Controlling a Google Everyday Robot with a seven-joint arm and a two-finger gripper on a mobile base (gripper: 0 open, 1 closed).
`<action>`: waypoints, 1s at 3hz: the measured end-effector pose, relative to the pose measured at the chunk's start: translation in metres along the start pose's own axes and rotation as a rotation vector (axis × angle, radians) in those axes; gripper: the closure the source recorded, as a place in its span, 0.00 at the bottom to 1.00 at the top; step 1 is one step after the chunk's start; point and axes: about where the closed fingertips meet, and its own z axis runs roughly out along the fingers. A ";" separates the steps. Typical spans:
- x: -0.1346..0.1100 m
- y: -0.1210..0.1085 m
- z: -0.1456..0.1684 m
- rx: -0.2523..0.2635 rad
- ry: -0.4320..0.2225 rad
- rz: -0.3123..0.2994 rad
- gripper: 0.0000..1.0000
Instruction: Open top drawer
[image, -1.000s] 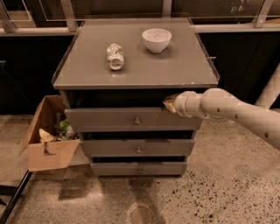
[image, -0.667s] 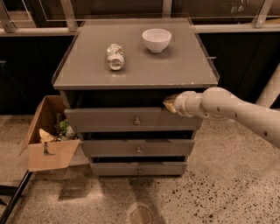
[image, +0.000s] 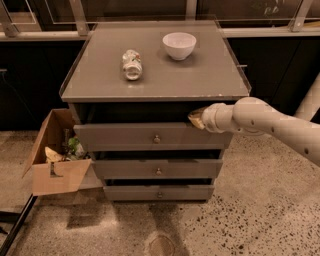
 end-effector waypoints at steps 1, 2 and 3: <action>0.003 -0.001 -0.007 -0.010 0.005 -0.006 1.00; 0.010 -0.002 -0.016 -0.037 0.004 -0.026 1.00; 0.010 -0.002 -0.016 -0.037 0.004 -0.026 1.00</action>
Offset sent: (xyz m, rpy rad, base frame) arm -0.0901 -0.0280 -0.0189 -0.0302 0.1813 0.2906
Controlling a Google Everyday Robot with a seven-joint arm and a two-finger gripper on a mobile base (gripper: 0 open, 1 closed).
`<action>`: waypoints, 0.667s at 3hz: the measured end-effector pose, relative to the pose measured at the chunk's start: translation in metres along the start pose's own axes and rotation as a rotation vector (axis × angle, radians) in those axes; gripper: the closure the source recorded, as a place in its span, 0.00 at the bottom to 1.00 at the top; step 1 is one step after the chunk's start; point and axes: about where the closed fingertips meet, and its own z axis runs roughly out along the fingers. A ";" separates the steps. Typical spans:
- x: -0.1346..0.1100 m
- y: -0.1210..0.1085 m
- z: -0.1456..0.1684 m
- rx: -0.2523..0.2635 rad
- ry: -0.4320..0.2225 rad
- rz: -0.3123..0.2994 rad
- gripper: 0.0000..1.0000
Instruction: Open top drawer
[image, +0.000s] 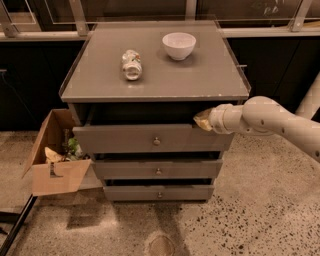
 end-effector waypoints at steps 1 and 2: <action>-0.002 0.000 0.006 -0.042 0.024 -0.063 1.00; -0.001 0.008 0.006 -0.093 0.039 -0.089 1.00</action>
Offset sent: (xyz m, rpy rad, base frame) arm -0.0207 0.0117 -0.0178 -0.1019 0.0946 0.2371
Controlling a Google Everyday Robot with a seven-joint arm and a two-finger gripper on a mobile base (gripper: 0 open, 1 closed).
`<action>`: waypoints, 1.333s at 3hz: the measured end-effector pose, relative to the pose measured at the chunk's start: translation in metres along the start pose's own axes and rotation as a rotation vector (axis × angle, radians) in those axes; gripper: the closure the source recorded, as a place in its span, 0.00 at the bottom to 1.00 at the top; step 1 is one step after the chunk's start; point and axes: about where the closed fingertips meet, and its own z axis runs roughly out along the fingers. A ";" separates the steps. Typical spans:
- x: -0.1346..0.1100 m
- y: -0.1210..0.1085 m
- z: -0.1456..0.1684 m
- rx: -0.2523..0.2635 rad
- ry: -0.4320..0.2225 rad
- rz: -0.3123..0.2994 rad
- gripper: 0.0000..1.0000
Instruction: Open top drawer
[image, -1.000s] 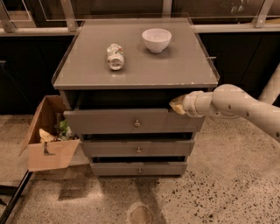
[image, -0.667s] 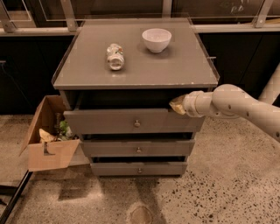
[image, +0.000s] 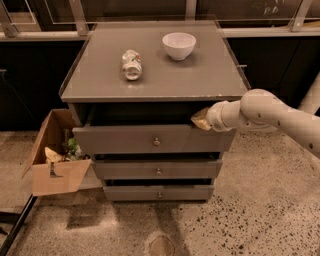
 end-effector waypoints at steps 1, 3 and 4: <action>-0.002 -0.001 -0.001 0.000 0.000 0.000 1.00; -0.001 0.006 -0.005 -0.038 -0.007 -0.006 1.00; -0.002 0.020 -0.011 -0.118 -0.037 -0.037 1.00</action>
Offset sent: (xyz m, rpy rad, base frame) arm -0.0594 -0.0004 -0.0168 0.0629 0.1414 0.2331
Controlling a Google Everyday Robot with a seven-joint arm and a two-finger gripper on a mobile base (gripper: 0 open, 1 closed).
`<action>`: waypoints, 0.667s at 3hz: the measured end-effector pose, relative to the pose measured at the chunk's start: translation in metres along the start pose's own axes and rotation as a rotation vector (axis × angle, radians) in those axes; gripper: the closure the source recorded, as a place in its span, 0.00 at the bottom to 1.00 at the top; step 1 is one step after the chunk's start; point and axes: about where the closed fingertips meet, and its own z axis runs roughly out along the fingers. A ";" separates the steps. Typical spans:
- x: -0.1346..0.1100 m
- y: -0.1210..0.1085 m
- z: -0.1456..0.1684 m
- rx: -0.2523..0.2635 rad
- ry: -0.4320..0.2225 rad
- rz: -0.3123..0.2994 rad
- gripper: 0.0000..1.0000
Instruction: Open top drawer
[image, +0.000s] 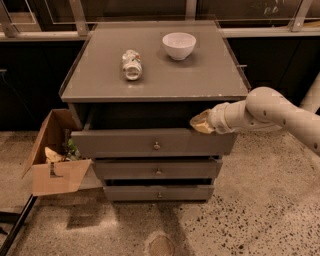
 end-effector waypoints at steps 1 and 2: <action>0.000 0.000 0.000 0.000 0.000 0.000 1.00; -0.003 0.008 0.007 -0.063 -0.009 -0.027 1.00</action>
Offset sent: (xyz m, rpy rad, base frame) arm -0.0219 0.0404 -0.0214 0.0210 0.1070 0.3472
